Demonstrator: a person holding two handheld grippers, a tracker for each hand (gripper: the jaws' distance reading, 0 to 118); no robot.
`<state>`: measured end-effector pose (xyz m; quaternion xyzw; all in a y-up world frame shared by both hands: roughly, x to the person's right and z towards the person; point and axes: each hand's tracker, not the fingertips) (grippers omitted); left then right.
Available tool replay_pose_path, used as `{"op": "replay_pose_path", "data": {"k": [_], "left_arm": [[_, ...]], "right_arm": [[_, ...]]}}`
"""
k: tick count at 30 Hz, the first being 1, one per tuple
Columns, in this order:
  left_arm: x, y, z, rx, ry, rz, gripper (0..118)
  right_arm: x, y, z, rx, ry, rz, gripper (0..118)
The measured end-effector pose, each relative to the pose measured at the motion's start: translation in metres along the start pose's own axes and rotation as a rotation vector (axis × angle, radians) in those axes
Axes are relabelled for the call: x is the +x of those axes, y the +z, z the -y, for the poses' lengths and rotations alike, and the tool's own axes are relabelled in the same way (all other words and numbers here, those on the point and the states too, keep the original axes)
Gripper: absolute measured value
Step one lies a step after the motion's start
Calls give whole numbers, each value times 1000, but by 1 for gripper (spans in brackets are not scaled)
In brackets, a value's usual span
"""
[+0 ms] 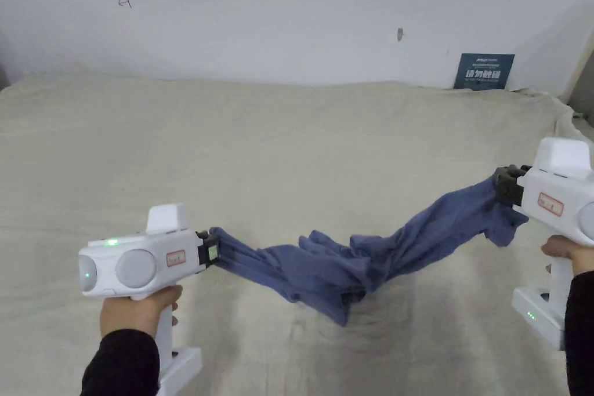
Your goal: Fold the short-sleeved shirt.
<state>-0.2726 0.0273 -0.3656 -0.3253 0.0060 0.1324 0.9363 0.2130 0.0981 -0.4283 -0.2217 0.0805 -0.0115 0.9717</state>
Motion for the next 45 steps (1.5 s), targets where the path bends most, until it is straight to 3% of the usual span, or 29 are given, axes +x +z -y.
{"op": "replay_pose_path", "data": {"k": [11, 19, 27, 37, 45], "left_arm": [[-7, 37, -147, 210, -5, -82, 1], [17, 37, -220, 341, -168, -179, 1], [35, 57, -282, 471, -196, -188, 1], [34, 29, -274, 481, -232, -208, 1], [15, -31, -219, 358, -180, -200, 1]], "right_arm": [[-15, -1, -101, 151, 15, 12, 2], [-32, -7, -159, 269, 44, 59, 2], [-44, -1, -208, 409, 86, 111, 2], [-45, -16, -213, 447, 138, 136, 2], [-37, -58, -157, 350, 136, 119, 2]]}}
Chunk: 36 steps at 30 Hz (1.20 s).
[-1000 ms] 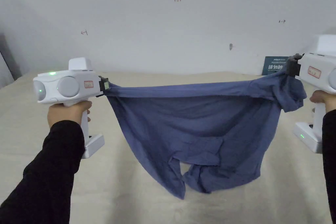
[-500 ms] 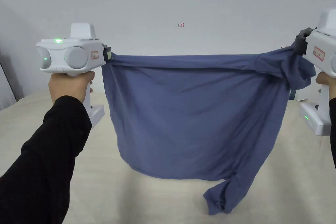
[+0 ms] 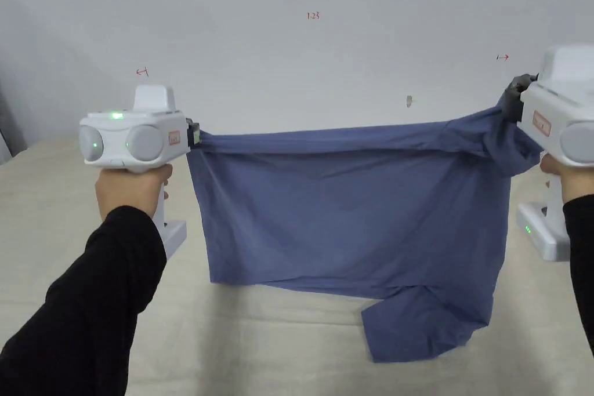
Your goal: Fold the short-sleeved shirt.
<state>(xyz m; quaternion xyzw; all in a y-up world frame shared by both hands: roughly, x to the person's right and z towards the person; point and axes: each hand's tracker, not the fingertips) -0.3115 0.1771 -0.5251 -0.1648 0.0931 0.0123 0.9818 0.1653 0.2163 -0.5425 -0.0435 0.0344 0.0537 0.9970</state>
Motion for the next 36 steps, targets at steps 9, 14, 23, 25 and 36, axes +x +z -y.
{"op": "replay_pose_path", "data": {"k": [9, 14, 23, 25, 36], "left_arm": [[-9, 1, 112, -174, 49, 14, 1], [-18, 29, 171, -234, 87, 16, 1], [-37, 99, 270, -361, 128, 11, 1], [-42, 116, 286, -380, 138, 9, 1], [-64, 204, 343, -460, 142, 18, 1]], "right_arm": [[-4, 22, 110, -164, -82, -39, 2], [-7, 66, 163, -229, -113, -48, 2], [-11, 163, 237, -351, -145, -68, 2], [-11, 184, 248, -372, -153, -74, 2], [-19, 308, 292, -455, -190, -50, 2]]}}
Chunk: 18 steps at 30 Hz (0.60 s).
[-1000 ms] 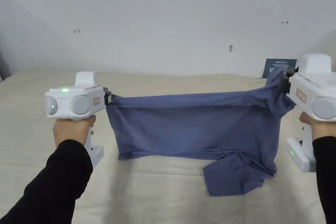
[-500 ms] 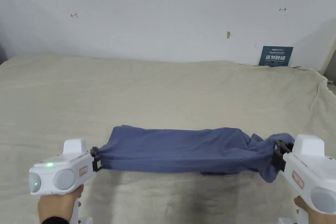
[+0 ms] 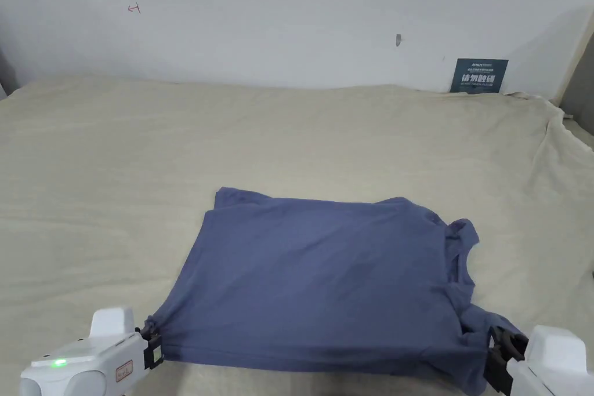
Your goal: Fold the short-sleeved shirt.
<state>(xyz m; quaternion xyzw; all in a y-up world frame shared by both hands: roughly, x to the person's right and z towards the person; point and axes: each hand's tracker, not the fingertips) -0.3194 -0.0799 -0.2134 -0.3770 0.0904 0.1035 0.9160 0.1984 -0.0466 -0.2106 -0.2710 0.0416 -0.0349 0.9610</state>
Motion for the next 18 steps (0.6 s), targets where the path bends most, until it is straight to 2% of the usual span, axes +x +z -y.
{"op": "replay_pose_path", "data": {"k": [8, 18], "left_arm": [[-12, 22, 37, -46, 10, 1, 1], [-7, -10, 57, -133, 0, -52, 1]], "right_arm": [[-2, 35, 45, -62, -13, 18, 2], [10, -10, 69, -208, -57, 56, 2]]}}
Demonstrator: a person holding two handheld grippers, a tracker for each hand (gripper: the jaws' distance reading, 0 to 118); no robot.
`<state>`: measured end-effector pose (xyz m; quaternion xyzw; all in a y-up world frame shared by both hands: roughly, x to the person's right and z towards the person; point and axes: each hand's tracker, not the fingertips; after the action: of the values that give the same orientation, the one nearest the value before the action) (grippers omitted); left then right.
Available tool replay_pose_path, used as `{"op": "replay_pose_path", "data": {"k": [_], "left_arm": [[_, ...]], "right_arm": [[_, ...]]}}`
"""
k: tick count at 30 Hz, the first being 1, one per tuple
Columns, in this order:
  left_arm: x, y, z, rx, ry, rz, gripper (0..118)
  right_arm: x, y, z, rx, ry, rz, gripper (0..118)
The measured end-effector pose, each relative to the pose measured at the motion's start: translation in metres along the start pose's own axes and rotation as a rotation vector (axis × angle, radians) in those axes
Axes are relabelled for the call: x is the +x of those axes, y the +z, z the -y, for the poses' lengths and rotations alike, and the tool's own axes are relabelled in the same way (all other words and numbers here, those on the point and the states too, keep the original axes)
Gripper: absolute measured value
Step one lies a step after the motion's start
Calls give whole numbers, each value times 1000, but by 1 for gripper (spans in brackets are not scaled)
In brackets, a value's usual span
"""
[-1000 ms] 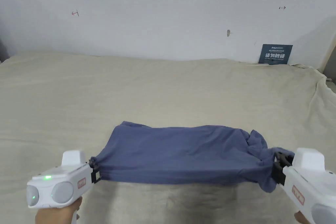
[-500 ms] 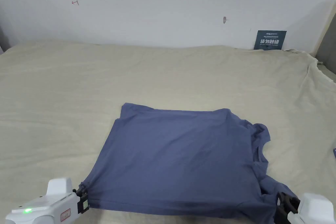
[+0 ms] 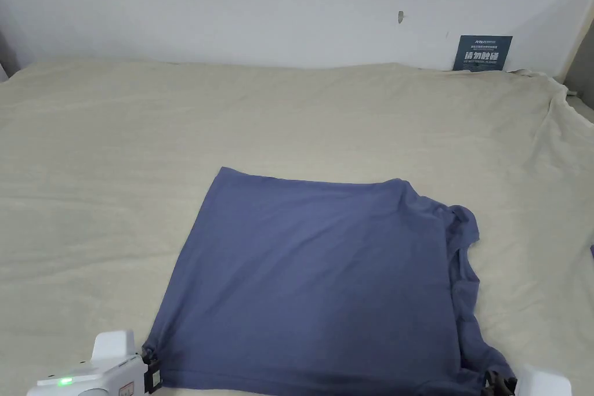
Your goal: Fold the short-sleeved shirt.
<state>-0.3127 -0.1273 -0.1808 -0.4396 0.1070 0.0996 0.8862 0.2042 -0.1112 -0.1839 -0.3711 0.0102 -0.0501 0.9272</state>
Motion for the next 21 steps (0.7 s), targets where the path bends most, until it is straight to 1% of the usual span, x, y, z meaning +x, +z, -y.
{"op": "replay_pose_path", "data": {"k": [2, 7, 11, 12, 13, 14, 15, 16, 17, 18, 19, 20, 21], "left_arm": [[0, -4, 2, -12, 5, -3, 1], [3, -3, 1, -21, 12, -14, 2], [4, 1, -2, -32, 23, -16, 8], [4, 2, -2, -35, 29, -13, 14], [4, 3, -4, -40, 37, -18, 23], [4, 5, -5, -49, 50, -20, 37], [4, 7, -7, -61, 64, -23, 55], [5, 11, -10, -65, 77, -28, 78], [7, 17, -15, -62, 81, -25, 89], [8, 26, -20, -36, 87, -1, 95], [10, 35, -28, 24, 89, 33, 96], [12, 45, -36, 71, 91, 45, 96], [16, 56, -46, 126, 92, 54, 96]], "right_arm": [[0, -10, 2, -42, 1, 23, 2], [-2, -24, 9, -116, -7, 34, 2], [-1, -25, 10, -124, -4, 40, 2], [-1, -24, 9, -124, -6, 41, 2], [0, -23, 7, -126, -8, 40, 3], [0, -21, 4, -132, -16, 31, 4], [-1, -18, 1, -127, -18, 31, 9], [-3, -11, -4, -115, -19, 35, 29], [-4, -7, -10, -102, -16, 32, 52], [-5, -1, -18, -71, -13, 24, 75], [-6, 6, -26, -23, -17, 14, 92], [-7, 14, -36, 25, -19, 10, 96], [-8, 24, -49, 76, -15, 7, 96]]}}
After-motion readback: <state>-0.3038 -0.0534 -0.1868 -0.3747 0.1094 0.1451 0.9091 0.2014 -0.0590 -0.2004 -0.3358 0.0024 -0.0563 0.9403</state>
